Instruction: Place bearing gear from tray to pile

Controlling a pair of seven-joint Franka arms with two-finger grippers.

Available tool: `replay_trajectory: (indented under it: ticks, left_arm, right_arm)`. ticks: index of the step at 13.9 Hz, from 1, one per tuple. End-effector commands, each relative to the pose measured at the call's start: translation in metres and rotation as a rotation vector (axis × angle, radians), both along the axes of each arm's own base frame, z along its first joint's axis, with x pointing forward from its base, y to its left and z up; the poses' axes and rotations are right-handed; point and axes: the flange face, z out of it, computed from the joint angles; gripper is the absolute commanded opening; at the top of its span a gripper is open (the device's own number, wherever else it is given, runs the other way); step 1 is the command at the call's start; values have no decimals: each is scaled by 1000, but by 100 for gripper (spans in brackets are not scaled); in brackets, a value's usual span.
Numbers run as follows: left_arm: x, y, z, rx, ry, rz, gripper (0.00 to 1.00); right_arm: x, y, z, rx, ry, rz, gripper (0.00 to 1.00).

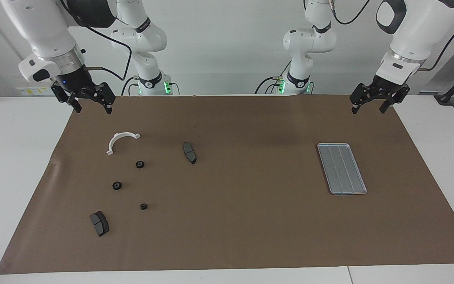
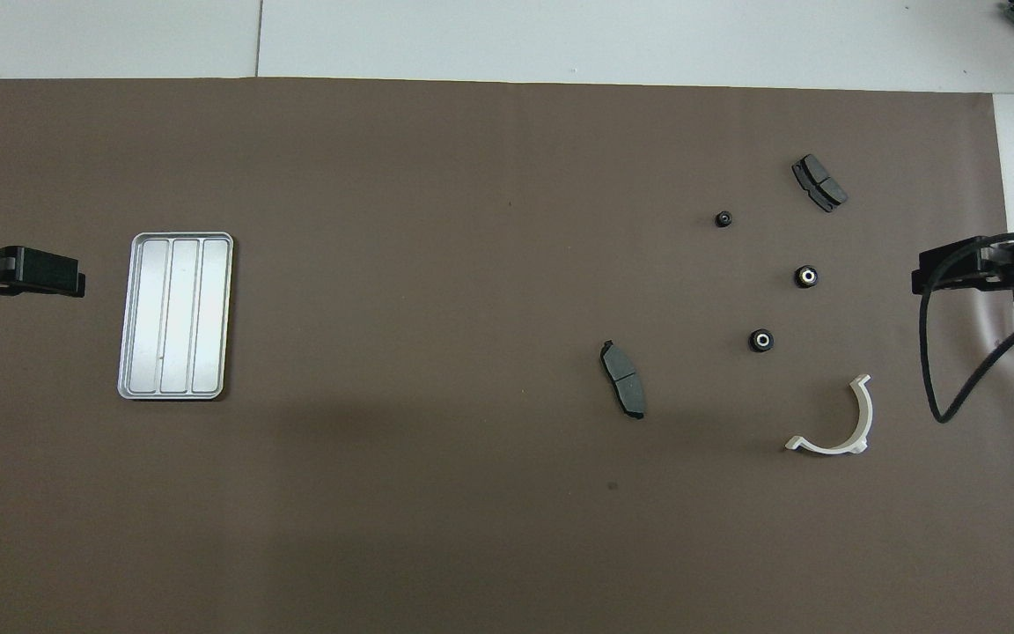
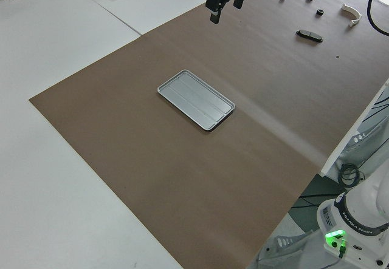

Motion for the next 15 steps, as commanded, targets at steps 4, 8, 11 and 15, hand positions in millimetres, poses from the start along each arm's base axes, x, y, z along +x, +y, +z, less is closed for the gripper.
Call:
replay_trajectory:
  ticks: [4,8,11,15]
  left_arm:
    - [-6,0,5,-12,4,9,100]
    - [-6,0,5,-12,4,9,100]
    - [-6,1,5,-12,4,11,100]
    - [-6,2,5,-12,2,11,100]
  right_arm:
    - [-13,2,1,-8,11,-3,100]
    - [-12,2,3,-9,7,-2,100]
    - [-13,-4,2,-24,18,-3,100]
    - [-17,-3,2,-24,36,-5,100]
